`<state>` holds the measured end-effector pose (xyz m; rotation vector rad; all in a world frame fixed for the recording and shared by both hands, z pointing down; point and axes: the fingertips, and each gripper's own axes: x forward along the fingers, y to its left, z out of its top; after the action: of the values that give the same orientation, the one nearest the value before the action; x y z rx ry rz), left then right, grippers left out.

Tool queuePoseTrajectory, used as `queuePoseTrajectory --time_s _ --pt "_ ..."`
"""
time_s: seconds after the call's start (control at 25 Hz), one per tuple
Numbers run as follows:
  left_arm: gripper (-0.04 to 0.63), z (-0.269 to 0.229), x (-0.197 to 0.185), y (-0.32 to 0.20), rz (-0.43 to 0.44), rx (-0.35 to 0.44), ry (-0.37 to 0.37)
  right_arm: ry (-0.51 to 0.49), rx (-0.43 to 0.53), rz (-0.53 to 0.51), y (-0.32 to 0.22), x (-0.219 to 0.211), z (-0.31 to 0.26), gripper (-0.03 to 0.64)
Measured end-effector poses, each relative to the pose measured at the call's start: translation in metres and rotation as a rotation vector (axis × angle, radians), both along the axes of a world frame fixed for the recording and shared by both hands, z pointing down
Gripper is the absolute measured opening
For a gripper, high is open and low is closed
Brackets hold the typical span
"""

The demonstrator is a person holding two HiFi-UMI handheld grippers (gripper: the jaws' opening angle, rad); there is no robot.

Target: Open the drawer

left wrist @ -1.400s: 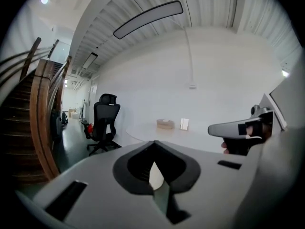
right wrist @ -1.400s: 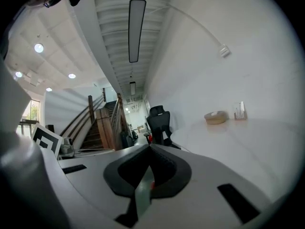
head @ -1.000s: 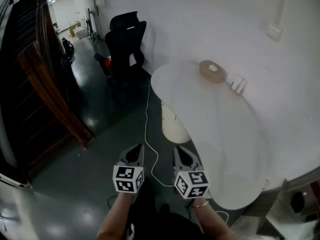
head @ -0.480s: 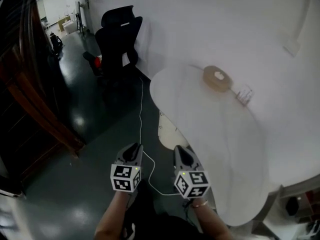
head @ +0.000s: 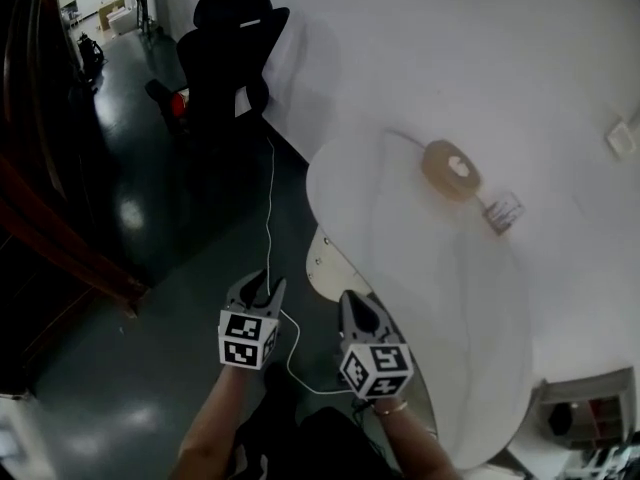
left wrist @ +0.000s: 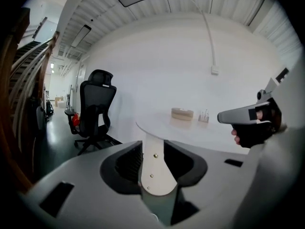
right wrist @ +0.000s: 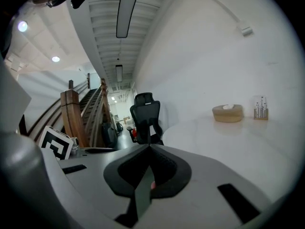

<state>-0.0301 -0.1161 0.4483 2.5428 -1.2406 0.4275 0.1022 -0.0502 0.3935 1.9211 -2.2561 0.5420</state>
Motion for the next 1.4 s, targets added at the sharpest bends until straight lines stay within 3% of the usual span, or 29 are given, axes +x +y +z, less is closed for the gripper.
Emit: queuePoseTrajectory --time_s 0.44,0.8,1.04,1.4 --pt "0.15 0.09 0.025 -0.062 0.083 -0.073 -0.039 0.038 -0.182 -0.014 -0.053 -0.004 0.094 0.003" --pt "0.164 0.174 0.071 -0.099 0.146 -0.063 -0.008 0.102 -0.286 -0.013 -0.068 0.015 0.178 0.003" --pt "0.164 0.217 0.107 -0.116 0.247 -0.078 -0.024 0.135 -0.352 0.005 -0.059 0.026 0.215 0.003" --pt "0.167 0.241 0.155 -0.149 0.405 -0.046 -0.108 0.119 -0.418 0.044 -0.069 0.044 0.249 0.003"
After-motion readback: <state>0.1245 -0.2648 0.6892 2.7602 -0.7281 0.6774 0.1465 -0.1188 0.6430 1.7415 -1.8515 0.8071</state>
